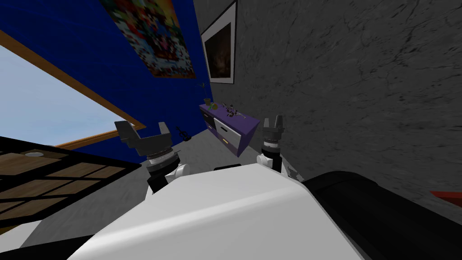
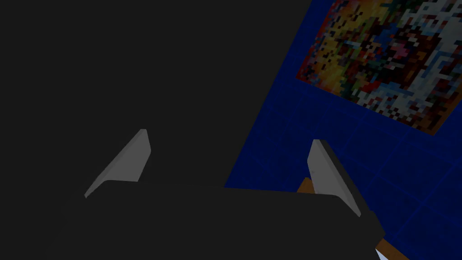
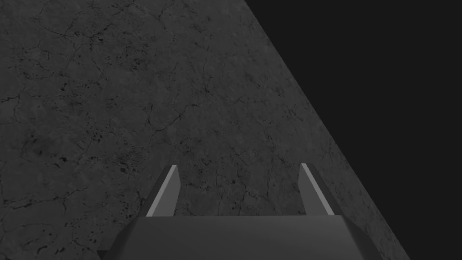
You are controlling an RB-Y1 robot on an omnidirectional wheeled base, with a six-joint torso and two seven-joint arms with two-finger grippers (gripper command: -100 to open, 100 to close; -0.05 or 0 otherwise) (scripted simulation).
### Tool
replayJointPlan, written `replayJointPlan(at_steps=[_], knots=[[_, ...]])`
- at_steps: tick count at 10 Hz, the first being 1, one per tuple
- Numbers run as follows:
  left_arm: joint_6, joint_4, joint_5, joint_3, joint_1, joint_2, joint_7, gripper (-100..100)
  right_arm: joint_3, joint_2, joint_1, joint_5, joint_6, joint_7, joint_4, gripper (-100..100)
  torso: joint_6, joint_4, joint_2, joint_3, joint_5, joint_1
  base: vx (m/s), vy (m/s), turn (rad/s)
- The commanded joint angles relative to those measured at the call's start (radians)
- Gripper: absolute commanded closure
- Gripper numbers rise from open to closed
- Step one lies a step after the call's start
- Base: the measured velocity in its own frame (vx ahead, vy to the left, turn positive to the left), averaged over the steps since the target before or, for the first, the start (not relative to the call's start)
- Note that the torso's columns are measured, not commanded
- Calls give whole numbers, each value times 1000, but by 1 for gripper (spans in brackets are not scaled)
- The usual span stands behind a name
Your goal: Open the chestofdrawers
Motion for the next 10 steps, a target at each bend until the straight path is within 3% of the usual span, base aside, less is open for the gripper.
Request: replayJointPlan(at_steps=[1,9,10], knots=[[0,0,0,0,0,0,0,0,0,0,0,0,0,0,0,0,0,41,41,-82,0,0,0,0,0],[0,0,0,0,0,0,0,0,0,0,0,0,0,0,0,0,0,617,618,-1234,0,0,0,0,0],[0,0,0,0,0,0,0,0,-8,-41,-14,31,25,17,21,-100,0,691,691,-1382,0,0,21,20,48]])
